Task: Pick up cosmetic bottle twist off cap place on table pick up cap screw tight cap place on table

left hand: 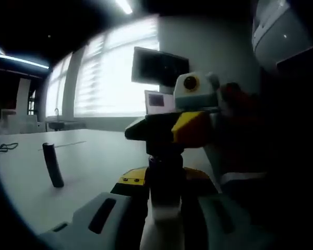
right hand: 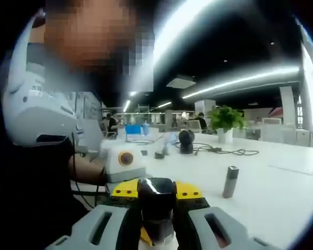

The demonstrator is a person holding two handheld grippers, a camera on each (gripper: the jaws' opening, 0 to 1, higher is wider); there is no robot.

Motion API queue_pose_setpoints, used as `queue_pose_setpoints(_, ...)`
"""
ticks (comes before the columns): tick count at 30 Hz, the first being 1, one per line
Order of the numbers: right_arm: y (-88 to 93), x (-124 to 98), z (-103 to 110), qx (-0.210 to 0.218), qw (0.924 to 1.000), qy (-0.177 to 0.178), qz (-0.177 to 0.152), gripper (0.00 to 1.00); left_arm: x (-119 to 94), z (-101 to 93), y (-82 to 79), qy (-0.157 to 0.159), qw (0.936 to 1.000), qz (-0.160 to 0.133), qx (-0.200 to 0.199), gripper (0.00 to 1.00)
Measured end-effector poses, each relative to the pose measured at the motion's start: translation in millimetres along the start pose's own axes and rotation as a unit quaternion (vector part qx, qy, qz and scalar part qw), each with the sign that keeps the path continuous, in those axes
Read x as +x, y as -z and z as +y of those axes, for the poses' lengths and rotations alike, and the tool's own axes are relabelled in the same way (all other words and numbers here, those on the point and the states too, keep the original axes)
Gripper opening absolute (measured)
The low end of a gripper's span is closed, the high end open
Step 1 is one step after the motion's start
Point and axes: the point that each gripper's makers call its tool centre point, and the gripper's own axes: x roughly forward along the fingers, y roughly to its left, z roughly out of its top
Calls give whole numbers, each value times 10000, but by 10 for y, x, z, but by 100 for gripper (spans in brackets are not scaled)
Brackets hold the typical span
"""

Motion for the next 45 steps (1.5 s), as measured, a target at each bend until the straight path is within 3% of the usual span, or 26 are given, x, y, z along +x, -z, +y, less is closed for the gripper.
queue_pose_setpoints(5,-2,-8,61,54,9980,-633,-71,16,5,-32,-2,67,10000,-8,13,13)
queue_pose_setpoints(13,8,9,109,-88,9886,-1502,87,16,6,-28,-2,79,10000,-5,-23,13)
queue_pose_setpoints(18,19,0,134,-242,9780,-2059,232,16,7,-26,-3,112,9999,3,-63,13)
queue_pose_setpoints(29,33,-38,142,-129,9517,-3046,348,16,9,-18,0,108,9998,4,-141,13)
queue_pose_setpoints(34,34,-50,157,-257,9440,-3269,376,16,5,-23,2,117,9999,13,-116,13)
queue_pose_setpoints(45,-4,-34,149,-251,9478,-3168,274,17,19,-42,6,149,9998,6,-95,13)
